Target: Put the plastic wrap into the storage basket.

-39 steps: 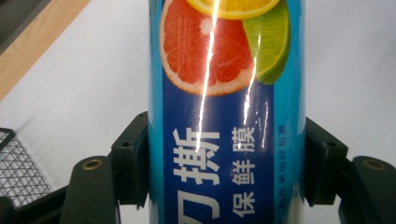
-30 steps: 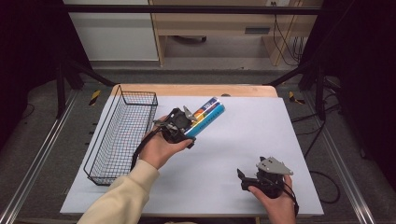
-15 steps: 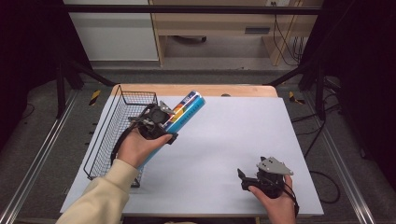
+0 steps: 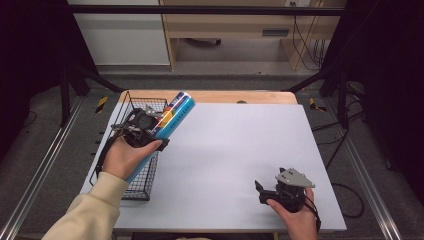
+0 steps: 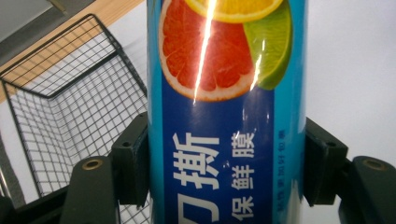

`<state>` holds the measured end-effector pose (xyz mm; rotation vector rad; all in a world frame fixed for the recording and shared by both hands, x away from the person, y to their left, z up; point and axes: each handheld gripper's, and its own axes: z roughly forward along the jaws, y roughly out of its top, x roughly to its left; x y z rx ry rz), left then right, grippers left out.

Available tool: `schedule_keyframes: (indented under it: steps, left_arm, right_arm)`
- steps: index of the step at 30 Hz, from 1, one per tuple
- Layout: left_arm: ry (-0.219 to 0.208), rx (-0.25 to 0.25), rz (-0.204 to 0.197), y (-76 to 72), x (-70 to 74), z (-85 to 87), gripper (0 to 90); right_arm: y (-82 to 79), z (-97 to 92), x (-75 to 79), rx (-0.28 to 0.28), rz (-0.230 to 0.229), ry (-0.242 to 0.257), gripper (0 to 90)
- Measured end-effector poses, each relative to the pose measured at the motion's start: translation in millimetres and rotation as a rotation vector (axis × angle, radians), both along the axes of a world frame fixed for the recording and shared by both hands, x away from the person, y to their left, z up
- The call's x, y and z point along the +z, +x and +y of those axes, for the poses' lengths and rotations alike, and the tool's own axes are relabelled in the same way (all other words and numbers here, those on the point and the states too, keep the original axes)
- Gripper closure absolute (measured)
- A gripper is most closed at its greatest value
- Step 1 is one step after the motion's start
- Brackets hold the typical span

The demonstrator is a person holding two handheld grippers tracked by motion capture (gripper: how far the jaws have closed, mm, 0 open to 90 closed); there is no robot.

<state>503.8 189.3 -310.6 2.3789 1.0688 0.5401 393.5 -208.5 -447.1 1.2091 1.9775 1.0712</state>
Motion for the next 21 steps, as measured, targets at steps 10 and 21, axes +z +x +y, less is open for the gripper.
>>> schedule_keyframes:
  steps: [10, 21]
  left_arm:
    - [0.047, 0.063, -0.026, -12.3, 6.1, 19.7, 32.0]
    - [0.094, 0.106, -0.032, -16.5, 3.5, 30.0, 32.0]
  right_arm:
    - [0.3, 0.7, -0.5, -0.001, 0.0, 0.001, 8.5]
    - [-0.2, 2.3, -0.4, 0.001, -0.002, 0.005, 8.5]
